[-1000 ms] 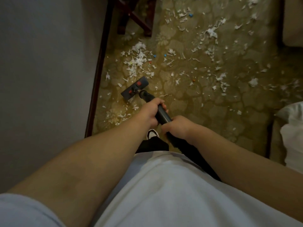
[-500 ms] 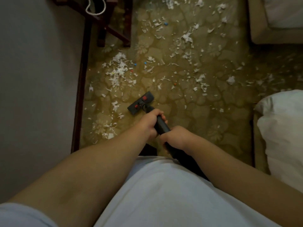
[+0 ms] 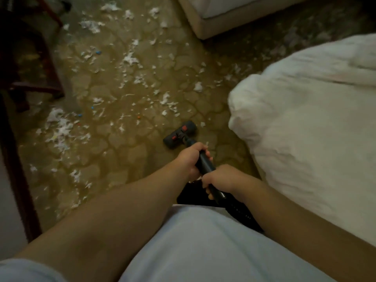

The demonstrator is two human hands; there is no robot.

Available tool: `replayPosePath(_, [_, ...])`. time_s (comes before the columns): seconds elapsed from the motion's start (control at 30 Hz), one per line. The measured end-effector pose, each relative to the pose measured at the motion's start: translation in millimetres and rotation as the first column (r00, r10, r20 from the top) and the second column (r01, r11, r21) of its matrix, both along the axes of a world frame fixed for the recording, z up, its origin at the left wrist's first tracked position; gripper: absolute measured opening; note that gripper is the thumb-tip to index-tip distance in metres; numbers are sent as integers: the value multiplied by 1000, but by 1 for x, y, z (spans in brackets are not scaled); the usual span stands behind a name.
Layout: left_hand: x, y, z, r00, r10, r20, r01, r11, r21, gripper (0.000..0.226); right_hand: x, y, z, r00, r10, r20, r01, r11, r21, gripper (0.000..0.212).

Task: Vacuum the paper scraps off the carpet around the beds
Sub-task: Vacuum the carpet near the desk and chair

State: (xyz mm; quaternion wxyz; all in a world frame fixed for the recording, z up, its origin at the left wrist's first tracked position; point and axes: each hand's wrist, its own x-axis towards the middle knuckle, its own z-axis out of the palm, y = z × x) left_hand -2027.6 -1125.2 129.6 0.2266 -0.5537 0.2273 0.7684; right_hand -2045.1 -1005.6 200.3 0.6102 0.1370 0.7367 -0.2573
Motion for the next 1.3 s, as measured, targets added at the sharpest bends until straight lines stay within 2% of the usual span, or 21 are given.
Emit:
replayPosePath(0.17, [-40, 74, -2, 972, -232, -45, 234, 971, 50, 15, -14, 73, 3, 976, -219, -7, 219, 975, 43, 20])
replayPosePath(0.3, [-58, 108, 0, 921, -384, -62, 387, 921, 44, 20, -16, 103, 8, 944, -327, -35, 329, 941, 73, 28])
replayPosePath(0.47, [-74, 106, 5, 894, -444, -66, 446, 895, 27, 23, -24, 100, 7, 910, -415, -9, 415, 908, 62, 36])
replayPosePath(0.67, [-98, 44, 5, 922, -388, -14, 388, 922, -5, 16, -60, 43, 10, 936, -352, 25, 351, 936, 17, 44])
replayPosePath(0.83, [-132, -43, 7, 952, -306, 0, 306, 952, 6, 18, -101, -46, 12, 944, -326, 55, 327, 945, -19, 26])
replayPosePath(1.0, [-155, -125, 20, 946, -323, -8, 322, 942, 90, 21, -125, -126, 23, 952, -299, 61, 297, 954, 36, 31])
replayPosePath(1.07, [-164, -153, 24, 945, -325, -17, 325, 939, 108, 20, -132, -148, 26, 953, -296, 60, 295, 955, 35, 23])
replayPosePath(1.17, [-180, -187, 23, 948, -316, -36, 318, 946, 68, 14, -149, -179, 26, 949, -307, 64, 307, 952, 16, 16])
replayPosePath(1.3, [-200, -237, 11, 963, -267, -35, 266, 964, -25, 4, -173, -225, 9, 963, -258, 75, 261, 965, -34, 27])
